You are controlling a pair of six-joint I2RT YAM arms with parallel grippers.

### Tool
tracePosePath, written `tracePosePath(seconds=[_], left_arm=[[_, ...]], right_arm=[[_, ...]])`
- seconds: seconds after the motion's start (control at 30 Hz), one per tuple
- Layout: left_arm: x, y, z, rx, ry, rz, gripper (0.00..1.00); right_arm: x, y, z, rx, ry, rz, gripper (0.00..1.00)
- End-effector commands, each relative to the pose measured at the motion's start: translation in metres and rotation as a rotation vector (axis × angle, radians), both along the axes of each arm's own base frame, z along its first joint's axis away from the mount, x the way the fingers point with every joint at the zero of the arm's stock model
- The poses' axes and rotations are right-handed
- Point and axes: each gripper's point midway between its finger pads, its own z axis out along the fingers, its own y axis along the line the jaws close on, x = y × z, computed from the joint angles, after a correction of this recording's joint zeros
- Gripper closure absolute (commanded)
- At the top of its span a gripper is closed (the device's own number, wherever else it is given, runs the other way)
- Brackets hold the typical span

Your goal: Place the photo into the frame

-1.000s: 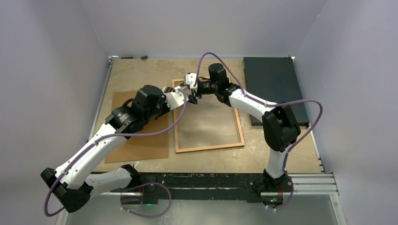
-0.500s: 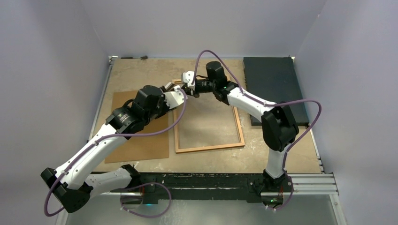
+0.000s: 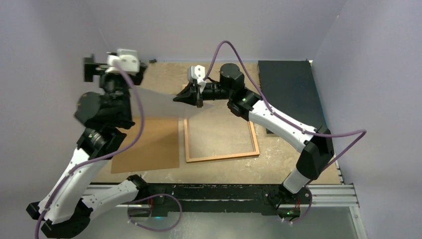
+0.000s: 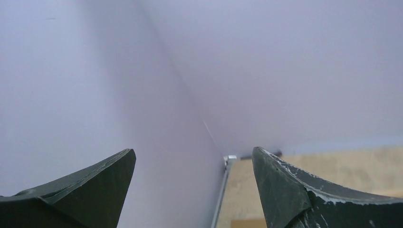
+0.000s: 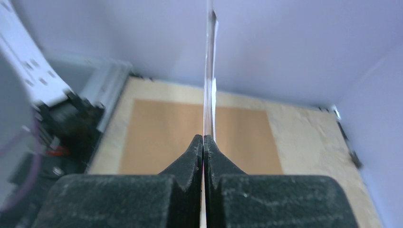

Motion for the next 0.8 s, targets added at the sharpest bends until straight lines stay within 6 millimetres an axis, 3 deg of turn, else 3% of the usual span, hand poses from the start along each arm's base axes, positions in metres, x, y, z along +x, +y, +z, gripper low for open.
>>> tracePosePath(seconds=[0.0, 0.1, 0.2, 0.3, 0.4, 0.5, 0.63, 0.77], left_arm=[[-0.038, 0.05, 0.072, -0.212, -0.226, 0.14, 0.07], [-0.044, 0.057, 0.093, -0.236, -0.257, 0.165, 0.04], [-0.03, 0.051, 0.085, -0.197, -0.186, 0.209, 0.01], [-0.003, 0.03, 0.047, -0.111, -0.024, 0.207, 0.0], [0.022, 0.01, 0.004, -0.059, 0.132, 0.158, 0.0], [0.054, 0.007, -0.038, -0.05, 0.286, 0.137, 0.0], [0.088, 0.011, -0.091, -0.033, 0.485, 0.119, 0.0], [0.099, 0.009, -0.123, -0.038, 0.551, 0.084, 0.0]], right_arm=[[-0.023, 0.005, 0.068, 0.116, 0.267, -0.017, 1.0], [-0.005, 0.002, 0.067, 0.083, 0.461, -0.118, 1.0], [0.024, -0.01, 0.04, 0.051, 0.651, -0.257, 1.0], [0.056, -0.036, -0.006, 0.021, 0.824, -0.432, 1.0], [0.084, -0.073, -0.049, 0.034, 0.96, -0.577, 1.0], [0.1, -0.107, -0.087, 0.056, 1.009, -0.736, 1.0], [0.112, -0.138, -0.12, 0.069, 1.046, -0.883, 1.0], [0.114, -0.162, -0.14, 0.121, 1.078, -0.99, 1.0]])
